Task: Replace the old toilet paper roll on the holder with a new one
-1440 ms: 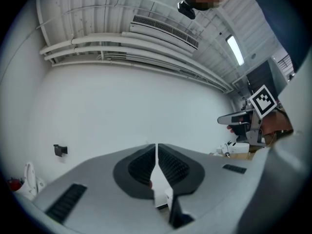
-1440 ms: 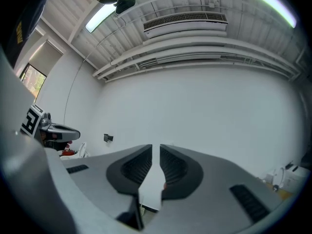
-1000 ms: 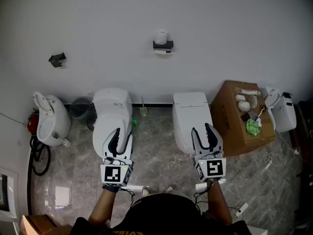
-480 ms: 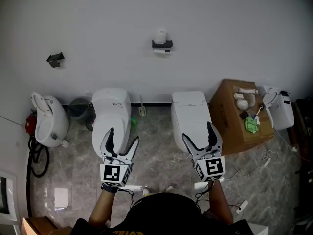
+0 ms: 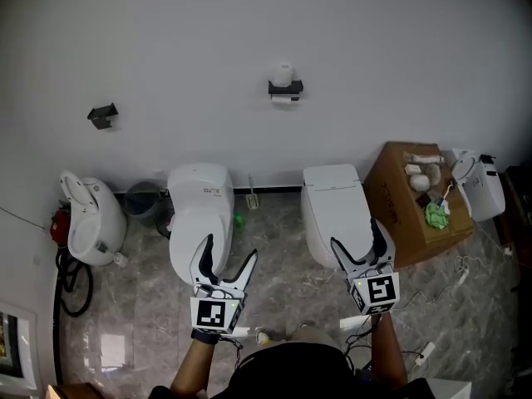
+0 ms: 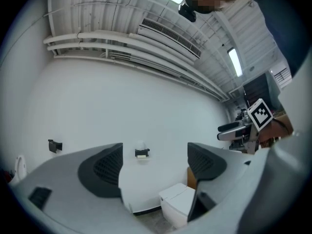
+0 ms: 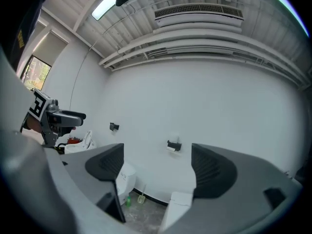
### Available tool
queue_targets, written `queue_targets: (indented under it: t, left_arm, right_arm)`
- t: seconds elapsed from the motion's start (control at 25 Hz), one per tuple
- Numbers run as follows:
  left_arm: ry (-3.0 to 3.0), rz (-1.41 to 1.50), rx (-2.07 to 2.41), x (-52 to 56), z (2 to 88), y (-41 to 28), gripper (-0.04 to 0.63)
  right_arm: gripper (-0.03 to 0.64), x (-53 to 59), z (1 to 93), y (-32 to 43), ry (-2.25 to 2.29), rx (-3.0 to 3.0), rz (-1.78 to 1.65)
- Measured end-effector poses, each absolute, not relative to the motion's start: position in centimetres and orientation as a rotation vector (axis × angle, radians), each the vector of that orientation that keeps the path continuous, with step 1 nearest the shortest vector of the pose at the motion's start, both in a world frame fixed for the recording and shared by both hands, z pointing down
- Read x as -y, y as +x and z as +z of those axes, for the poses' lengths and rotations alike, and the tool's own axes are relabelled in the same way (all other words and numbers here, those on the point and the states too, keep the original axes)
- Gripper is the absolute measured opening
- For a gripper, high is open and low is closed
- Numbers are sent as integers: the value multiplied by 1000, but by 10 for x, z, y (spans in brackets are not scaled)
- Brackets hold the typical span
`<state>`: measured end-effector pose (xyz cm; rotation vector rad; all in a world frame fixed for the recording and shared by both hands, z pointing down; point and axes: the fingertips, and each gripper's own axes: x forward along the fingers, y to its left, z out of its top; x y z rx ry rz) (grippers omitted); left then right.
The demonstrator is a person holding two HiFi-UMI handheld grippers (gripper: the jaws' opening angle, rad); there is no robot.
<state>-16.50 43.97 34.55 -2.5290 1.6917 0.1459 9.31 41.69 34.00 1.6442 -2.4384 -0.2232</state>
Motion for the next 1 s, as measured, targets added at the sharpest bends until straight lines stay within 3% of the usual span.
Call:
queue_targets:
  t: [0.44, 1.0]
  left_arm:
    - [-2572, 97, -1668, -403, 357, -168, 407]
    - [-2541, 80, -1686, -238, 349, -93, 407]
  right_arm:
    - [425, -396, 353, 88, 1686, 2410, -185]
    - [423, -222, 383, 152, 1646, 2505, -110]
